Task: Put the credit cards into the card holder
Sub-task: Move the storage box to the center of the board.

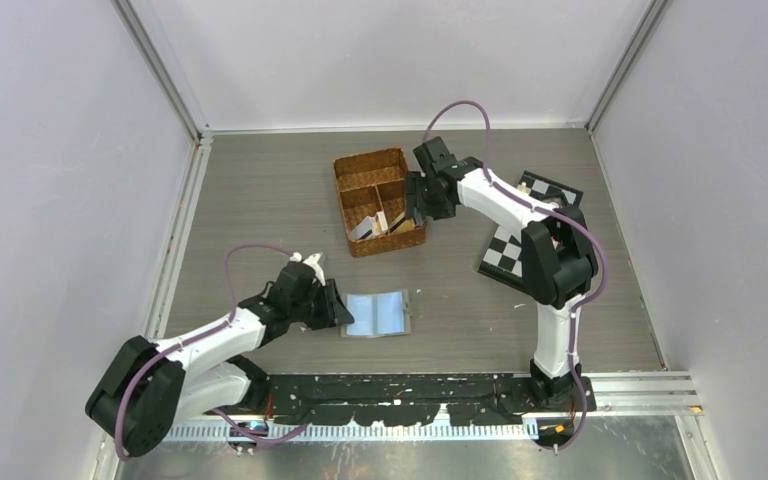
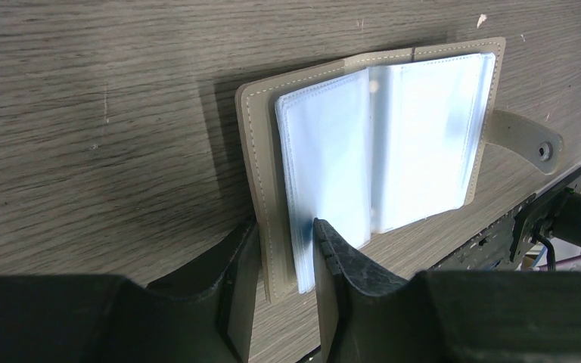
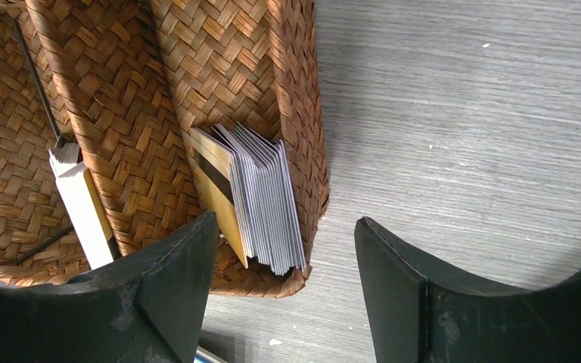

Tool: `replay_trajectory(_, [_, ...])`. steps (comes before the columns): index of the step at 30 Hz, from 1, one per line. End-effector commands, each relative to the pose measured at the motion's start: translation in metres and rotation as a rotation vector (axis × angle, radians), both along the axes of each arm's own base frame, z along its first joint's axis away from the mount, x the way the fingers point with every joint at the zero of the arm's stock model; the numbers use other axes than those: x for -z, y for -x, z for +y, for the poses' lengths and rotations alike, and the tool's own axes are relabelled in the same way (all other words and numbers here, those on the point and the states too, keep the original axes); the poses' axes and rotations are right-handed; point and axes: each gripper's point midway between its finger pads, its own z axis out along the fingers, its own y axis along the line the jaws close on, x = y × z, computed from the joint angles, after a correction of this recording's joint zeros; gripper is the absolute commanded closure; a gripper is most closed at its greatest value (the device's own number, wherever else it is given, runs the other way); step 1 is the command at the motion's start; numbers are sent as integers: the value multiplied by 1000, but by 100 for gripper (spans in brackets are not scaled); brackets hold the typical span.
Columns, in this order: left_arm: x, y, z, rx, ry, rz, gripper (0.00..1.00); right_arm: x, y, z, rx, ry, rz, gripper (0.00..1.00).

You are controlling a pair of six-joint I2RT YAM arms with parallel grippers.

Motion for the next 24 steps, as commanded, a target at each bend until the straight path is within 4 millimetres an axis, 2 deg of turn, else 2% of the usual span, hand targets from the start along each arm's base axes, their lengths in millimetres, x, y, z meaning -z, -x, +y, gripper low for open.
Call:
replay_trajectory(1, [-9,-8,-7,16,33,-33,66,-4,-10,9,-30,-22,-10,28])
replay_trajectory(6, [-8,-7,-7,18,32,-30,66,14,-11,9,-32,1,26,27])
replay_trajectory(9, [-8,-7,-7,17,33,-30,66,14,-13,4,-13,22,18,27])
replay_trajectory(17, [-8,-7,-7,17,32,-32,66,-7,-19,-13,37,54,-32,28])
replay_trajectory(24, [-9,-7,-8,19,34,-33,66,-19,-19,-20,48,56,-48,29])
